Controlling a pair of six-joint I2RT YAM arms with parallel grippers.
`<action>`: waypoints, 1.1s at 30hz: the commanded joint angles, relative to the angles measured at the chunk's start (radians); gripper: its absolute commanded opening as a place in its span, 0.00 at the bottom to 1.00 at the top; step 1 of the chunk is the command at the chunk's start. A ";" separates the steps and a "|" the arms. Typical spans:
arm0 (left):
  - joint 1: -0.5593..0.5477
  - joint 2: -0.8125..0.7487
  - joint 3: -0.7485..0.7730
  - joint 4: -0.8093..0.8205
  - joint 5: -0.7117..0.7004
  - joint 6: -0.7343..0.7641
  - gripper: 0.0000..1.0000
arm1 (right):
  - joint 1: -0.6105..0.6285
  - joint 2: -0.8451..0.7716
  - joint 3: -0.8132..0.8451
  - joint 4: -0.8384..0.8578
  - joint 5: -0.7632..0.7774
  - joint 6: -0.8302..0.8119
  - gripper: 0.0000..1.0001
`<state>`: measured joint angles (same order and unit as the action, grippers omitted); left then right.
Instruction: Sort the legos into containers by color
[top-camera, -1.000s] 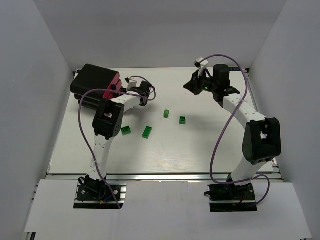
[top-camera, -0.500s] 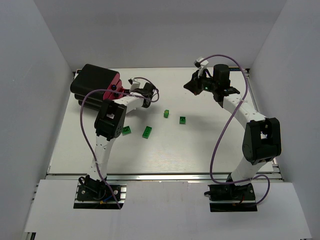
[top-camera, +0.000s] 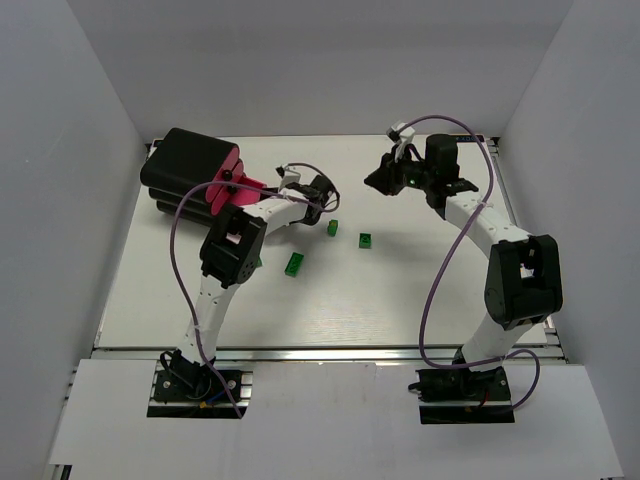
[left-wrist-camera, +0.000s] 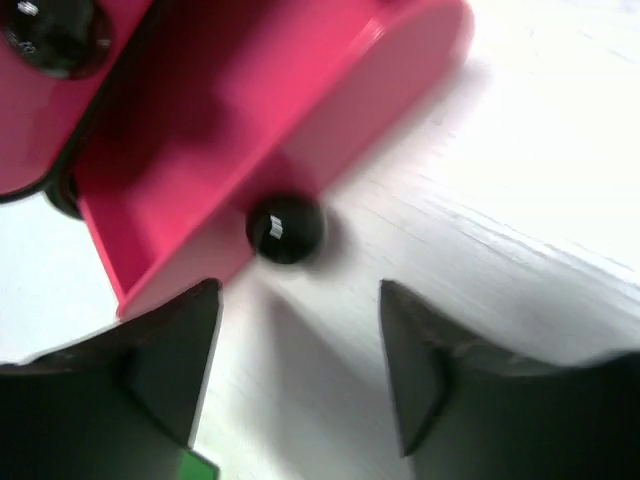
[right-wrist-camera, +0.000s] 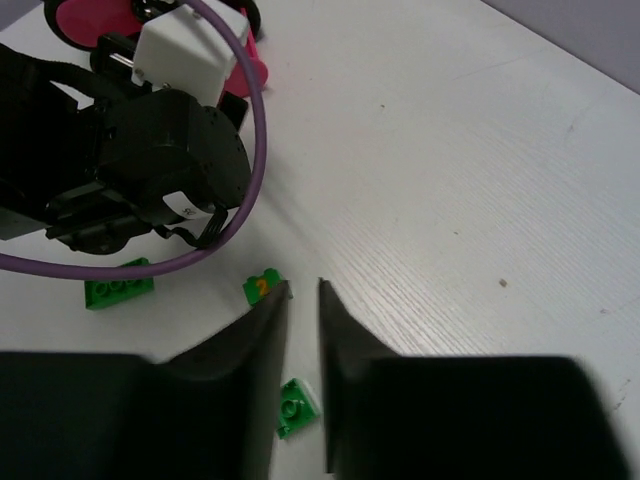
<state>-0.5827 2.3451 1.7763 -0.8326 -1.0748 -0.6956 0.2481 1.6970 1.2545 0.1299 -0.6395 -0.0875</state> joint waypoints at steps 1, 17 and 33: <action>0.007 -0.026 0.044 -0.068 0.075 -0.076 0.81 | -0.007 -0.030 -0.003 0.021 -0.069 -0.047 0.31; 0.007 -0.494 -0.274 0.243 0.708 0.163 0.29 | -0.001 -0.023 -0.015 -0.036 -0.127 -0.159 0.51; 0.041 -0.879 -0.719 0.107 0.756 -0.090 0.92 | 0.017 0.009 0.011 -0.081 -0.117 -0.175 0.51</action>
<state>-0.5457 1.4757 1.1084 -0.6914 -0.2737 -0.7010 0.2565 1.6970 1.2453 0.0502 -0.7471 -0.2588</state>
